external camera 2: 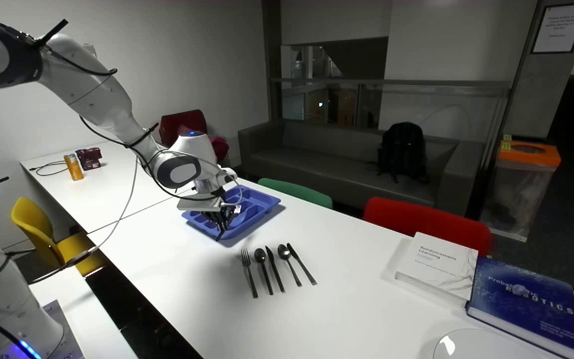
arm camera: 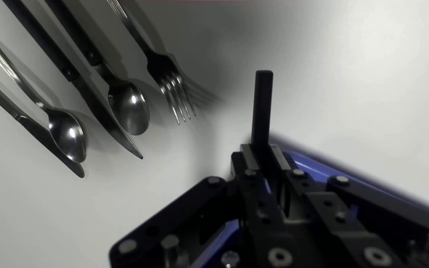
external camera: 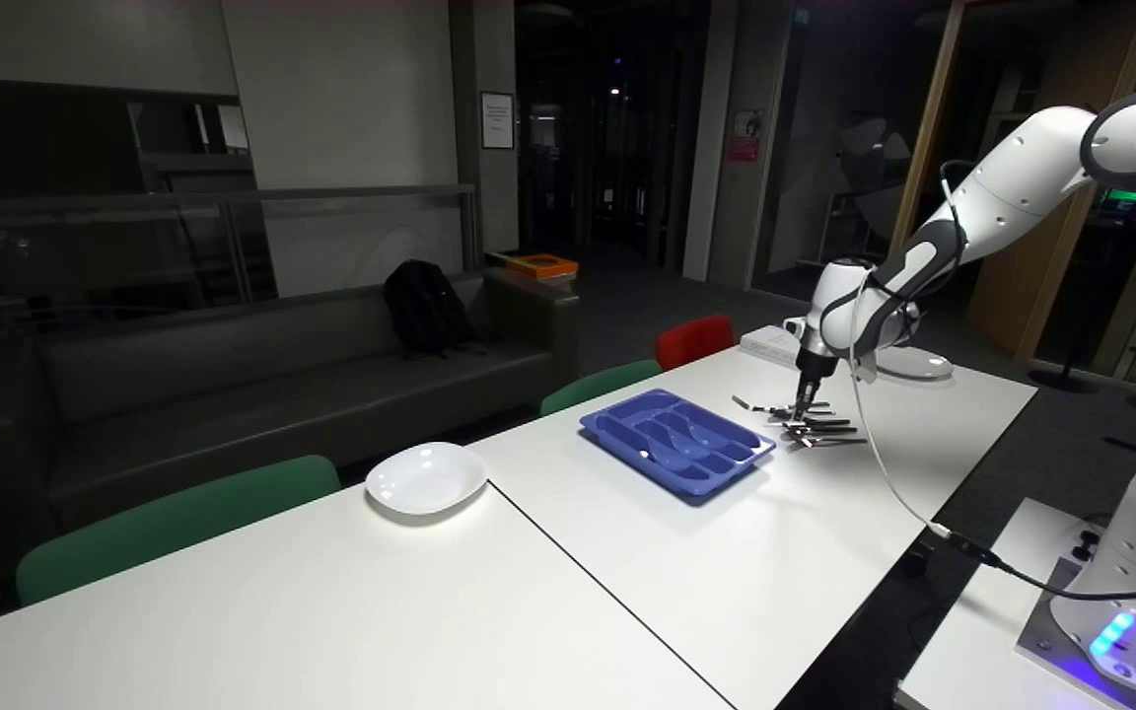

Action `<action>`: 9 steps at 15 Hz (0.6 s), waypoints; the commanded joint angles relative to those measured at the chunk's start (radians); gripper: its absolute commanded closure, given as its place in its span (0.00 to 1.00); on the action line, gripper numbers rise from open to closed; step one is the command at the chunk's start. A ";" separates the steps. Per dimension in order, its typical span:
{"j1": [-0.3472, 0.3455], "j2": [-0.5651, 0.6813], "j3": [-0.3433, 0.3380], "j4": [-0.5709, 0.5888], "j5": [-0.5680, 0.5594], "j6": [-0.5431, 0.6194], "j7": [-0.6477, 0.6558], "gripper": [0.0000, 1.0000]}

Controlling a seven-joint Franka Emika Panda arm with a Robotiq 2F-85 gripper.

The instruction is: Pick up the silver cutlery from the counter and place it on the blue tray

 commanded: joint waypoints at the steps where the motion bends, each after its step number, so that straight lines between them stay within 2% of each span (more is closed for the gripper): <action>1: -0.012 -0.001 0.018 -0.001 -0.035 -0.002 0.034 0.88; 9: -0.004 -0.001 0.019 -0.002 -0.047 -0.002 0.047 0.88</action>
